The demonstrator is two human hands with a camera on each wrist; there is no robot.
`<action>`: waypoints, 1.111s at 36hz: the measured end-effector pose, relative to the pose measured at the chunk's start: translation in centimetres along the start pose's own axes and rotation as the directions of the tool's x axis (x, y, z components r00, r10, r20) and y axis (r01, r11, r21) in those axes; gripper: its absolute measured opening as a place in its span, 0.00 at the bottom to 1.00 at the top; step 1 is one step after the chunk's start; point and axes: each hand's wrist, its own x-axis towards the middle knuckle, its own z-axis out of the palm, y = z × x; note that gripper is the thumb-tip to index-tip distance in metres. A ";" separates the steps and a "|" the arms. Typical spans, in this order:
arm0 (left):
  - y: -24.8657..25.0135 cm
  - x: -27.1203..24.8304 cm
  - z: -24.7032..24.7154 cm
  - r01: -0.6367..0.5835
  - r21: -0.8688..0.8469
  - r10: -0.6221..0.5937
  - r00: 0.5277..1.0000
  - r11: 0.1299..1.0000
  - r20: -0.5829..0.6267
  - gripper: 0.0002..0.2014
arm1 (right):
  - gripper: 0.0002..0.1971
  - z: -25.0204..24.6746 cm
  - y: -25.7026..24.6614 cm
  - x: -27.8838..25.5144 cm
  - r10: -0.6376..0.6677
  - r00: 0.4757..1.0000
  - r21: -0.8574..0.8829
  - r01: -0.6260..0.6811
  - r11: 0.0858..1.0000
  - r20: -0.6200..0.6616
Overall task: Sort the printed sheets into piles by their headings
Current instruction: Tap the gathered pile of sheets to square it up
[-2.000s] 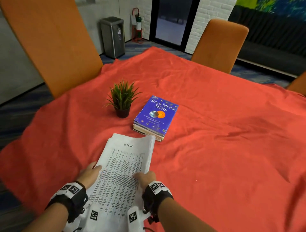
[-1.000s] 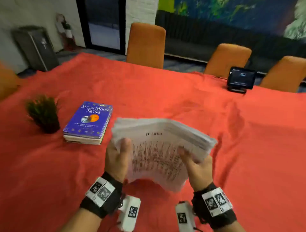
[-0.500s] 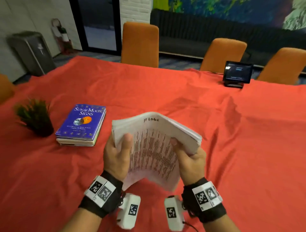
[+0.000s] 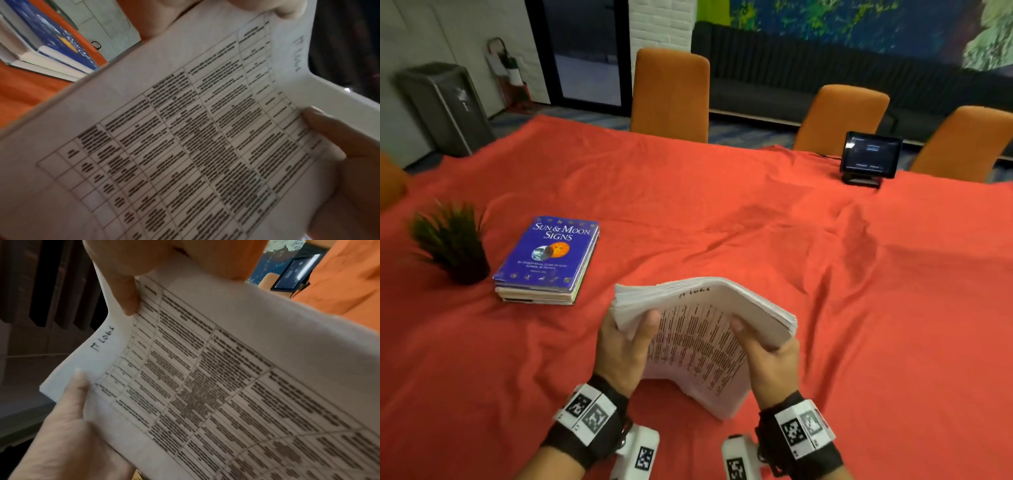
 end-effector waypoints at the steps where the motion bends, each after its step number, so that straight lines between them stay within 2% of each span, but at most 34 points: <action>1: 0.2 0.1 0.2 -0.006 -0.002 0.006 1.000 1.000 -0.005 0.31 | 0.15 0.2 0.0 -0.1 -0.006 1.000 0.012 0.006 1.000 0.002; 3: 0.9 0.5 0.4 -0.021 -0.015 0.021 0.999 1.000 -0.033 0.35 | 0.18 0.5 -0.8 0.1 -0.024 1.000 0.052 0.024 0.998 0.000; 6: 1.4 1.2 -0.1 -0.067 -0.013 0.067 0.997 0.998 -0.030 0.36 | 0.13 0.4 -1.7 0.3 -0.056 0.998 0.104 0.058 0.993 -0.030; 8: 0.7 1.0 -0.8 -0.026 0.002 0.026 0.999 1.000 -0.036 0.37 | 0.11 0.3 -1.5 0.0 -0.015 0.999 0.105 0.020 0.994 -0.046; 11: -0.5 0.3 -1.3 0.069 0.055 -0.070 0.998 0.996 0.009 0.38 | 0.15 0.1 -0.2 -0.9 0.029 1.000 0.035 -0.029 0.999 0.002; 14: 0.3 0.6 -1.3 0.025 0.169 -0.038 0.997 0.985 0.074 0.22 | 0.19 -1.2 -1.1 0.1 0.009 0.999 -0.030 -0.008 1.000 0.043; 16: 2.0 1.3 -0.9 -0.032 0.215 0.002 0.990 0.976 0.140 0.09 | 0.10 -2.4 -3.0 1.6 -0.052 0.990 -0.131 0.070 0.989 0.134; 17: 2.8 1.8 -0.8 -0.085 0.224 0.041 0.980 0.971 0.195 0.06 | 0.06 -2.9 -4.1 2.4 -0.066 0.979 -0.187 0.103 0.977 0.191; 18: 3.5 2.3 -0.7 -0.142 0.243 0.082 0.967 0.959 0.242 0.09 | 0.05 -3.5 -5.1 3.2 -0.067 0.968 -0.249 0.128 0.960 0.241; 20: 4.7 3.3 -0.6 -0.220 0.283 0.128 0.943 0.934 0.308 0.07 | 0.09 -4.5 -7.4 4.7 -0.044 0.948 -0.367 0.165 0.916 0.316; 21: 5.3 3.7 -0.5 -0.263 0.310 0.151 0.927 0.914 0.343 0.07 | 0.13 -4.9 -8.4 5.4 -0.046 0.932 -0.432 0.210 0.877 0.360; 22: 5.8 4.0 -0.4 -0.320 0.333 0.182 0.905 0.887 0.385 0.12 | 0.18 -4.9 -9.4 5.9 -0.063 0.905 -0.499 0.288 0.817 0.420; 24: 6.6 4.5 0.2 -0.442 0.365 0.225 0.834 0.819 0.504 0.17 | 0.29 -4.0 -10.8 6.7 -0.057 0.826 -0.568 0.433 0.700 0.560; 25: 7.3 4.6 0.7 -0.494 0.369 0.236 0.794 0.787 0.560 0.17 | 0.32 -3.1 -11.1 6.9 -0.027 0.789 -0.571 0.466 0.676 0.613; 26: 8.0 4.7 1.2 -0.530 0.368 0.239 0.762 0.764 0.602 0.17 | 0.30 -2.1 -11.1 7.2 0.009 0.754 -0.555 0.476 0.682 0.657; 27: 8.4 4.9 1.6 -0.550 0.367 0.234 0.740 0.750 0.631 0.17 | 0.25 -1.1 -10.9 7.4 0.038 0.719 -0.536 0.480 0.694 0.694; 29: 9.0 5.3 1.9 -0.559 0.381 0.216 0.728 0.736 0.651 0.15 | 0.12 0.6 -10.2 7.5 0.055 0.687 -0.509 0.479 0.716 0.724; 32: 9.0 5.7 0.7 -0.495 0.426 0.162 0.774 0.757 0.611 0.10 | 0.11 1.0 -8.5 7.5 0.023 0.734 -0.459 0.400 0.793 0.679; 34: 8.1 5.8 -1.1 -0.452 0.480 0.084 0.788 0.752 0.610 0.06 | 0.08 0.6 -7.7 7.3 -0.030 0.773 -0.414 0.371 0.831 0.633; 36: 6.2 5.5 -4.1 -0.378 0.584 -0.069 0.796 0.718 0.601 0.09 | 0.06 -0.3 -6.8 7.1 -0.053 0.810 -0.322 0.291 0.901 0.585; 38: 4.1 5.0 -7.6 -0.260 0.667 -0.208 0.817 0.698 0.537 0.15 | 0.07 -1.5 -5.7 7.2 -0.083 0.861 -0.230 0.225 0.947 0.502; 40: 2.5 4.4 -10.9 -0.110 0.634 -0.250 0.858 0.765 0.449 0.23 | 0.09 -2.6 -4.7 7.0 -0.095 0.910 -0.165 0.175 0.971 0.404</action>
